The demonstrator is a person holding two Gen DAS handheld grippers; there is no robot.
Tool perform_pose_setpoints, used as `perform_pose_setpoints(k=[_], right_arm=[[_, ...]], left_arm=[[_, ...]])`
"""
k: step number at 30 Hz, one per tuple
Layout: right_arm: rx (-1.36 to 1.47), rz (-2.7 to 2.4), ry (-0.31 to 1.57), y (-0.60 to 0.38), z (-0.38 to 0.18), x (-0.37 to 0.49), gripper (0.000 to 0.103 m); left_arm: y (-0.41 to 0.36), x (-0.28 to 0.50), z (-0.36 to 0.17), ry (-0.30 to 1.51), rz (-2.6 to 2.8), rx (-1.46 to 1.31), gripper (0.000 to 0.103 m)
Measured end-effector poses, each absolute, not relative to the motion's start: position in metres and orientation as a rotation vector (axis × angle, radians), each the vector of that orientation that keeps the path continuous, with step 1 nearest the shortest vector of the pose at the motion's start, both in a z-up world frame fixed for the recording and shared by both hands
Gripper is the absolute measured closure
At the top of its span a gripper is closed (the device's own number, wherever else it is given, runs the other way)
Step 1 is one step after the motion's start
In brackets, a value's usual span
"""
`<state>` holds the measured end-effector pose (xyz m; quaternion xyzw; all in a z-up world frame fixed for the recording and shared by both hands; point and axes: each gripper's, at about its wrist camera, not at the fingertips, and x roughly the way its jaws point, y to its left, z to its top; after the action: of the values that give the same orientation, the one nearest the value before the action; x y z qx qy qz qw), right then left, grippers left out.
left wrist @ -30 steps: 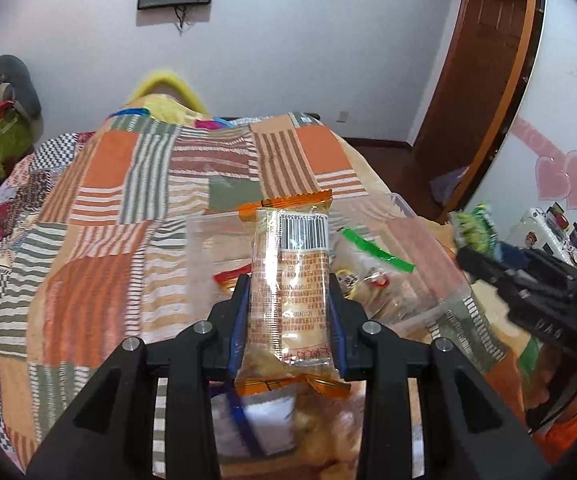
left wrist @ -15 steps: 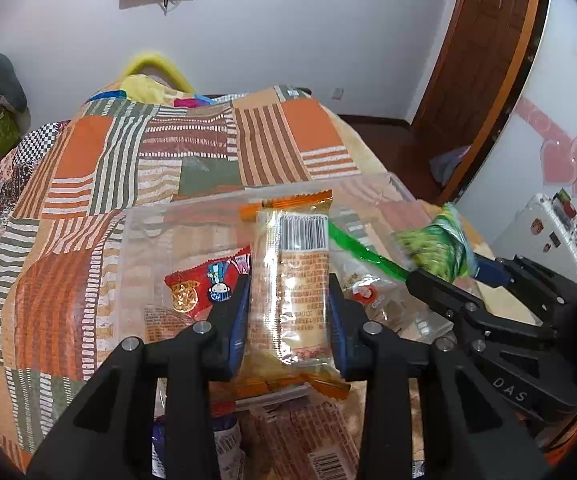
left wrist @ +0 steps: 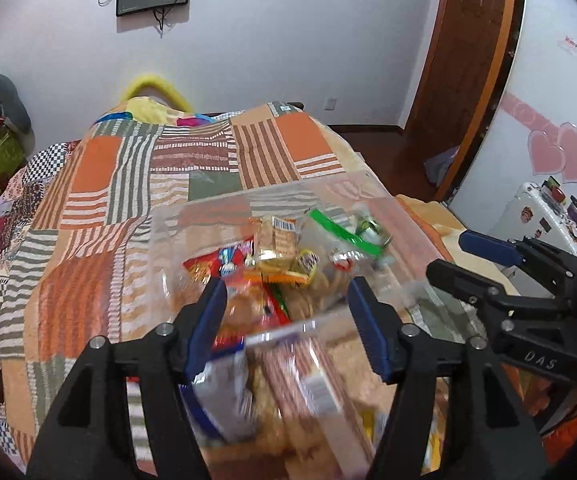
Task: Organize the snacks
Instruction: 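Carry the pea bag into the box with the right tool while the left tool drops the biscuit bar in, then grasp the wrapped bread loaf with the left tool while the right tool reaches for the fries bag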
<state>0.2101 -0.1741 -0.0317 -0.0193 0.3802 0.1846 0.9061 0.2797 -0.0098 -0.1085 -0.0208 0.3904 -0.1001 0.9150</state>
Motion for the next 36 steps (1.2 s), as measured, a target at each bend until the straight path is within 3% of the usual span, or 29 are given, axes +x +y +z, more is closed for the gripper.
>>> perform_pose_setpoints(k=[16,22,36], right_arm=[[-0.055,0.483,0.834,-0.165,-0.05,0.14,0.042],[-0.045,0.49,0.892,-0.167,-0.071,0.127,0.038],[-0.057,0.481,0.954,-0.172,-0.093,0.117,0.038]], left_arm=[[-0.006,0.173,-0.131,0.9,-0.212,-0.083,0.028],[-0.028,0.164,-0.146,0.922,-0.235,-0.094,0.012],[-0.007,0.165,-0.182,0.996,-0.208,-0.118,0.011]])
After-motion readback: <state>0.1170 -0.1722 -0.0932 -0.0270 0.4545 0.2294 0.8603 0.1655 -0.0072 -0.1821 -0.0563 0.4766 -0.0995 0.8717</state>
